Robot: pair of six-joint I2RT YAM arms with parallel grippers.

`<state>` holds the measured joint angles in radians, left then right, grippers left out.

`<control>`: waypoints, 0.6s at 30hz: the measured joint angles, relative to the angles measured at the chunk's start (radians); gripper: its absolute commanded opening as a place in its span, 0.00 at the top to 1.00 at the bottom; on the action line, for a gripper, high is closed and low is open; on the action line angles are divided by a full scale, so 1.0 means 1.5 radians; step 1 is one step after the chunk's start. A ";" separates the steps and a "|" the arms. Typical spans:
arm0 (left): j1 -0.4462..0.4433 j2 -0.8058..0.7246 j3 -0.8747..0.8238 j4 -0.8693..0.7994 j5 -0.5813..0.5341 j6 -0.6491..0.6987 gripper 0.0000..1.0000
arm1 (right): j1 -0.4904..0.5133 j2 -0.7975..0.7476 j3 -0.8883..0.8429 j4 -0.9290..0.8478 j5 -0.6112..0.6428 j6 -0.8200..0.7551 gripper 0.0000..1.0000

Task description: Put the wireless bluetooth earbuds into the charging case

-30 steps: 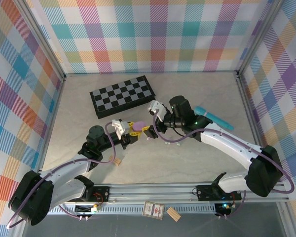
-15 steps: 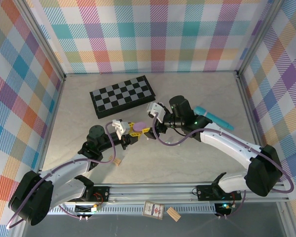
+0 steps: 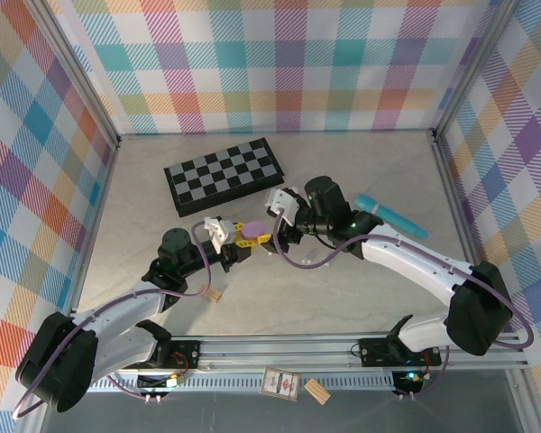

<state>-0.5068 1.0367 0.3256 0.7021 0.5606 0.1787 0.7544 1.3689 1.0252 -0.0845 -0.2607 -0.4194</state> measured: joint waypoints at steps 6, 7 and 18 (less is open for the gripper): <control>0.003 0.000 0.002 -0.001 -0.010 0.000 0.71 | 0.001 -0.011 0.000 0.030 0.018 0.014 0.04; 0.003 0.000 0.002 -0.002 -0.010 0.000 0.71 | 0.001 -0.016 0.000 0.041 0.026 0.017 0.04; -0.001 -0.004 0.002 0.004 0.016 0.001 0.71 | -0.006 -0.009 0.016 0.071 0.089 0.047 0.03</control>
<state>-0.5079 1.0309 0.3279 0.7078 0.5842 0.1799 0.7456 1.3548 1.0496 0.0227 -0.1268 -0.3485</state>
